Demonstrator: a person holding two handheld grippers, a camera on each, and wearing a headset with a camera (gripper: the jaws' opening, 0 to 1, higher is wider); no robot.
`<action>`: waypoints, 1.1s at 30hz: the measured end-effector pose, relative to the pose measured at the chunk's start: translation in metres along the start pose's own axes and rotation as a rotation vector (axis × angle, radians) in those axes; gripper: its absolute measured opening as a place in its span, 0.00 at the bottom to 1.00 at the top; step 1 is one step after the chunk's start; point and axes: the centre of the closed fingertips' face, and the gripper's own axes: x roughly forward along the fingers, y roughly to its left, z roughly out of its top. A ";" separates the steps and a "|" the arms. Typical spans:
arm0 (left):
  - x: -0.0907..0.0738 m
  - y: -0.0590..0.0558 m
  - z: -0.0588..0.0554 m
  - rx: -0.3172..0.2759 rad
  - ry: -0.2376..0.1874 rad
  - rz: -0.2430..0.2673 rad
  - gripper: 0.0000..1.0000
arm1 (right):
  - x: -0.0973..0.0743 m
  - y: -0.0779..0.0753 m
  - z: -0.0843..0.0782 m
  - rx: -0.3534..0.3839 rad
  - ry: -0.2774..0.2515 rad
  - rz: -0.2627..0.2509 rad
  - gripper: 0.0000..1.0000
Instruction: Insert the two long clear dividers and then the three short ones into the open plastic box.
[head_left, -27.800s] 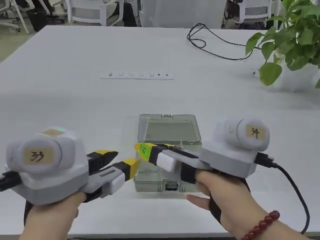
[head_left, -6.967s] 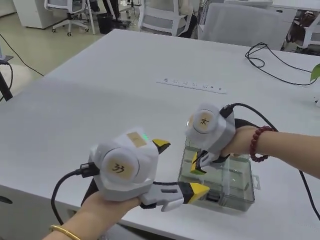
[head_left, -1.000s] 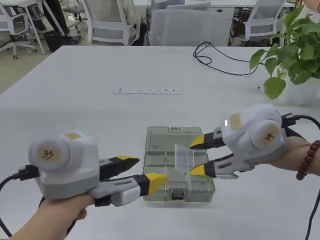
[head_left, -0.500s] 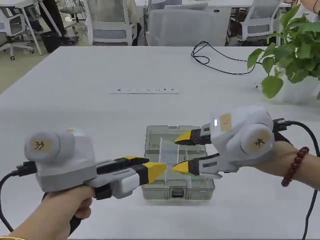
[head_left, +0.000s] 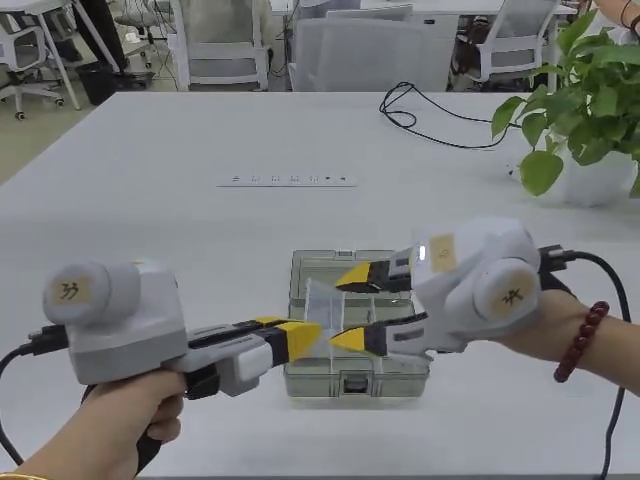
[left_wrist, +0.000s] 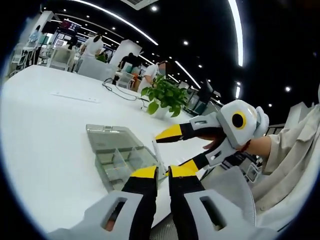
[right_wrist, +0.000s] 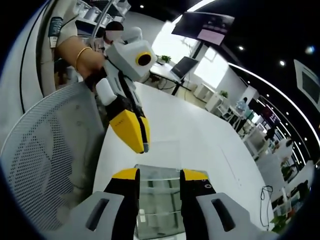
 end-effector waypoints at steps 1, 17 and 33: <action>0.000 0.000 0.000 -0.003 -0.001 0.001 0.02 | 0.000 0.000 0.000 -0.001 0.000 0.000 0.32; -0.001 0.007 -0.007 -0.045 0.039 0.026 0.00 | 0.002 0.005 0.004 -0.021 0.015 -0.012 0.32; 0.000 0.000 -0.006 0.020 0.090 0.067 0.00 | -0.001 0.004 0.002 0.017 0.025 -0.040 0.35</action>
